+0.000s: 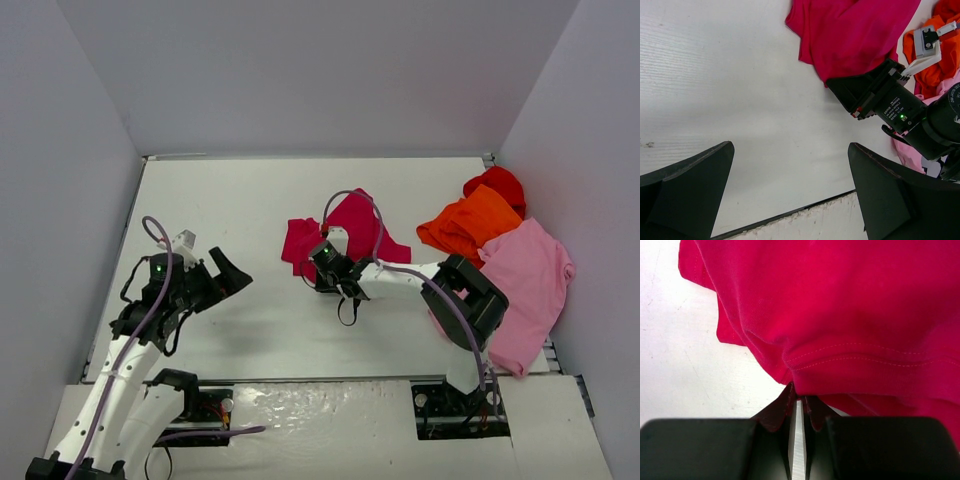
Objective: Fold and stack the t-shirts
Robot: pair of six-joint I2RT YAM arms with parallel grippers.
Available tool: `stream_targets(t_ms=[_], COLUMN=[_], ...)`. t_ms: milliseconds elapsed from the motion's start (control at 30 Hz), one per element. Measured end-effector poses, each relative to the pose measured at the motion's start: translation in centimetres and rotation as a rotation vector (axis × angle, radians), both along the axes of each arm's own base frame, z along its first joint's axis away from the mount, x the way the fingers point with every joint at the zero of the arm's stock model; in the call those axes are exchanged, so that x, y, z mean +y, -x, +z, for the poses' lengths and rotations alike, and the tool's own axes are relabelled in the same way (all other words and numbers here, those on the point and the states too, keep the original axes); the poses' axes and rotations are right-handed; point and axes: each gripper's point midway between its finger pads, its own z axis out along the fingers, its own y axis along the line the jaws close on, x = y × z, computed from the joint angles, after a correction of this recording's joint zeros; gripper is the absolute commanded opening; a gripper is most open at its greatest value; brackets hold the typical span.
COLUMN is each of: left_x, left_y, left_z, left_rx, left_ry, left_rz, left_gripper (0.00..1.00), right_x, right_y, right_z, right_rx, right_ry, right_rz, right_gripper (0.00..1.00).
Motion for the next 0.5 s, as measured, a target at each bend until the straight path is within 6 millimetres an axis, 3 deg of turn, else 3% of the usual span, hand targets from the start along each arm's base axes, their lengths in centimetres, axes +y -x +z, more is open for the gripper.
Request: stream_targets(t_ms=[367, 500], left_x=[-0.2, -1.3], left_y=[-2.4, -5.0], left_z=[-3.2, -4.8], left_rx=[0.105, 0.155], left_ry=[-0.038, -0.056], left_rz=[-0.002, -0.035], left_gripper=[0.97, 0.97], right_x=[-0.6, -1.3], right_y=[0.0, 0.0], right_z=[0.6, 2.4], right_rx=[-0.009, -0.034], right_ry=[0.023, 0.025], right_rz=[-0.003, -0.017], right_gripper=[0.00, 0.00])
